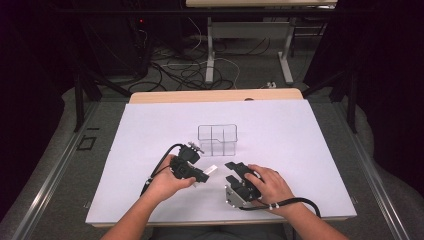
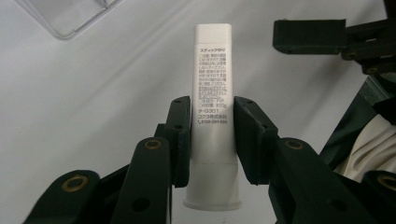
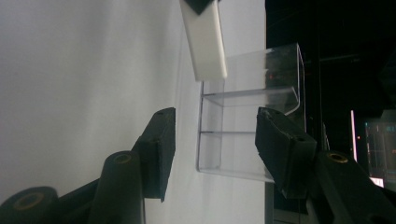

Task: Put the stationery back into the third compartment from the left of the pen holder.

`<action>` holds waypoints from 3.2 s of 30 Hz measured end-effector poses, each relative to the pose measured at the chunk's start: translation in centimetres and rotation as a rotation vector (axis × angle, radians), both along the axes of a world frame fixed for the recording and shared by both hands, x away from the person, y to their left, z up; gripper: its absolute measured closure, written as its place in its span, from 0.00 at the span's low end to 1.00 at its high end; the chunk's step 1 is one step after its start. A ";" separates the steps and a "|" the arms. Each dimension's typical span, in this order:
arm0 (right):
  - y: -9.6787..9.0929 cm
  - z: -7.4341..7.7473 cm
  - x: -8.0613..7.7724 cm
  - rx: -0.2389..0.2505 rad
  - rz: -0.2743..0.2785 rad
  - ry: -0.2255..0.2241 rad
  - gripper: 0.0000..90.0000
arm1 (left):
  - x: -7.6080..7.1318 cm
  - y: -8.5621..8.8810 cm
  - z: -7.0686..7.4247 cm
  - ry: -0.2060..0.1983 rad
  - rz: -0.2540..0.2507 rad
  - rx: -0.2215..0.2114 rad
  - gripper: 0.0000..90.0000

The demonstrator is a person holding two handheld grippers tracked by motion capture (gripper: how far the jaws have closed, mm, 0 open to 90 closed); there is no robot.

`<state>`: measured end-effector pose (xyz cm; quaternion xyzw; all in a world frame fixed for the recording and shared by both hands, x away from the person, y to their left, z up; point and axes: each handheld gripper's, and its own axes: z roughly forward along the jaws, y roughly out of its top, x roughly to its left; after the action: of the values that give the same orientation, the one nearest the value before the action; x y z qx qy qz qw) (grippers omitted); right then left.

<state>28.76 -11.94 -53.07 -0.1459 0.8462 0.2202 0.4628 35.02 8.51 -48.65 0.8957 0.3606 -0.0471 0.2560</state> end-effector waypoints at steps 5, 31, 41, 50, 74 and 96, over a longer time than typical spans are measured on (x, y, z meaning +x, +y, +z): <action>0.5 -0.3 -0.3 -0.054 0.023 -0.019 0.57 | -0.3 -0.8 -0.3 0.022 -0.002 -0.020 0.76; 1.9 -1.1 -0.9 -0.125 0.095 -0.072 0.75 | -1.6 -2.8 -0.2 0.038 -0.011 -0.070 0.76; 2.0 -1.2 -1.0 -0.172 0.116 -0.087 0.77 | -1.6 -2.9 -0.4 0.045 -0.020 -0.063 0.76; 2.0 -1.2 -0.8 -0.172 0.116 -0.078 0.78 | -1.5 -2.9 -0.4 0.043 -0.014 -0.073 0.75; 1.1 -1.3 0.3 -0.154 0.053 -0.026 0.79 | 0.3 1.0 0.2 -0.076 0.100 -0.093 0.56; -1.7 0.3 2.8 0.354 -0.117 0.290 0.78 | 2.3 4.5 -1.2 -0.249 0.233 -0.106 0.36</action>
<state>31.57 -13.67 -52.75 0.0201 0.8589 0.3566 0.3670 37.35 13.00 -49.86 0.8320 0.4244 0.0750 0.3493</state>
